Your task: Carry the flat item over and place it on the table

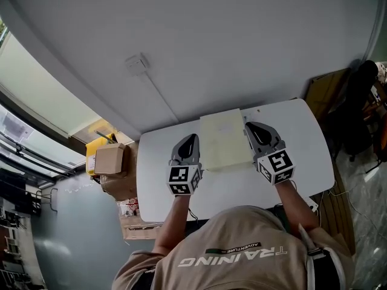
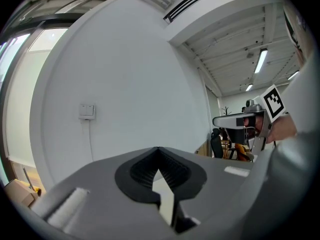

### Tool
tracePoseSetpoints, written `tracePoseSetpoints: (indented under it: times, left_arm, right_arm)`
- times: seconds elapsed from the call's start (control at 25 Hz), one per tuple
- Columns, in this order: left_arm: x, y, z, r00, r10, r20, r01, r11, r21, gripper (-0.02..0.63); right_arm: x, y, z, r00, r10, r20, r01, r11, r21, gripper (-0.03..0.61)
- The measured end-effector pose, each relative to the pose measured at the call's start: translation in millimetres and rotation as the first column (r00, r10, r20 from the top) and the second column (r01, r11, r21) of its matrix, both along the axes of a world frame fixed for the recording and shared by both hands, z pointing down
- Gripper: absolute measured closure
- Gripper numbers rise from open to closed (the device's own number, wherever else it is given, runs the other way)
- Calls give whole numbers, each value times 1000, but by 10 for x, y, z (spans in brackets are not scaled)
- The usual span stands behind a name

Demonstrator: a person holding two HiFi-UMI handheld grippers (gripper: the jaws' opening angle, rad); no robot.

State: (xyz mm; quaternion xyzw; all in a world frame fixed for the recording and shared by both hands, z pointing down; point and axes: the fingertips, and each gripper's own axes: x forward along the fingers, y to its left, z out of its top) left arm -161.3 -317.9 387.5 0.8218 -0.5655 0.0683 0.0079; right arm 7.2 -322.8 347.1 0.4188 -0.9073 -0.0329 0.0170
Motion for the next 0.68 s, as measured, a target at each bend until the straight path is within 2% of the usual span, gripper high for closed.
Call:
tracePoseSetpoints:
  times: [0.4,0.68]
  left_arm:
    - [26,-49,111,1000,10,10,-10,1000,-27,607]
    - [16,-112,172,1000,6,8,-5,999,-41,607]
  right_arm:
    - [109,-36,132,1000,19,-4,-20,999,-42,571]
    - [36,-12,252,999,-27,-18,26,998,-57,572]
